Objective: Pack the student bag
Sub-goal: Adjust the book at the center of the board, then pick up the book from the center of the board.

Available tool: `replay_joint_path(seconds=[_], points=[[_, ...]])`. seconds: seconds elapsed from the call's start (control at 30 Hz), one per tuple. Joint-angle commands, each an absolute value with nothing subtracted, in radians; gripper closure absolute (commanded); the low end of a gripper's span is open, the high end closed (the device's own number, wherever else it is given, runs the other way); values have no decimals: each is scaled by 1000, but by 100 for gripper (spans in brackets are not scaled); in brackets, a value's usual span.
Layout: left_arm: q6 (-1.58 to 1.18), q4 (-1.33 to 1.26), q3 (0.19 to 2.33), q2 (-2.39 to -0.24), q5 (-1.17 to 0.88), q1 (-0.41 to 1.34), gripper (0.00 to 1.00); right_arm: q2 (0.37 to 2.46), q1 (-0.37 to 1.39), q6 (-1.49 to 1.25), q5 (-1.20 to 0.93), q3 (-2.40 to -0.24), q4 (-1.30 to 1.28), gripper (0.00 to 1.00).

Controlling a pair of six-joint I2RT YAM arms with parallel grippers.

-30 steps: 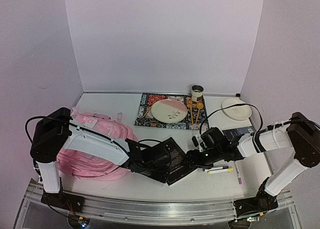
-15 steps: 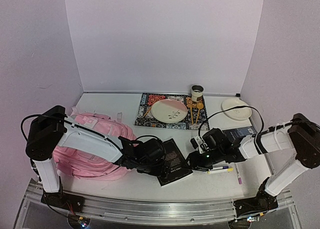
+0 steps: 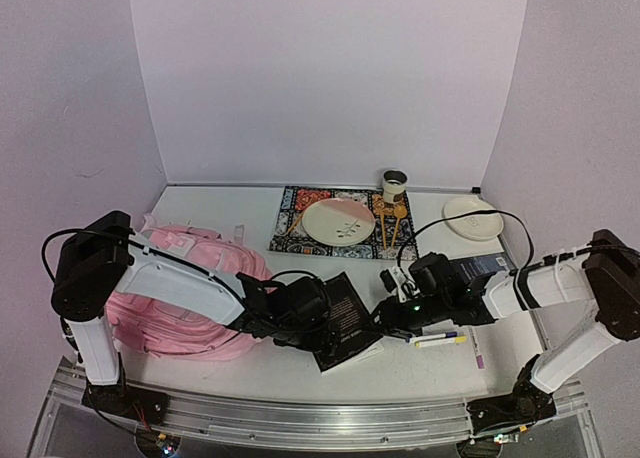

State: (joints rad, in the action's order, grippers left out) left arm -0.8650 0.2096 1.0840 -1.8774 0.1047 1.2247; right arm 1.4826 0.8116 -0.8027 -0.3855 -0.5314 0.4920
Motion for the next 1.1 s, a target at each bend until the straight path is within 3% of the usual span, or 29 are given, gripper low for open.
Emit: replay_joint_path(seconds=[0.0, 0.43, 0.67, 0.83, 1.07], points=[[-873, 154, 1069, -1853, 93, 1225, 11, 1488, 812, -818, -409, -513, 535, 64], [-884, 141, 1044, -1838, 94, 1225, 11, 1538, 807, -806, -389, -474, 541, 60], [-890, 131, 1038, -1839, 91, 1226, 12, 1498, 806, -825, -449, -470, 593, 65], [-894, 127, 1035, -1838, 97, 1225, 12, 1437, 806, -842, -461, -474, 606, 73], [-915, 120, 1021, -1821, 115, 1225, 12, 1419, 799, -866, -445, -460, 610, 99]])
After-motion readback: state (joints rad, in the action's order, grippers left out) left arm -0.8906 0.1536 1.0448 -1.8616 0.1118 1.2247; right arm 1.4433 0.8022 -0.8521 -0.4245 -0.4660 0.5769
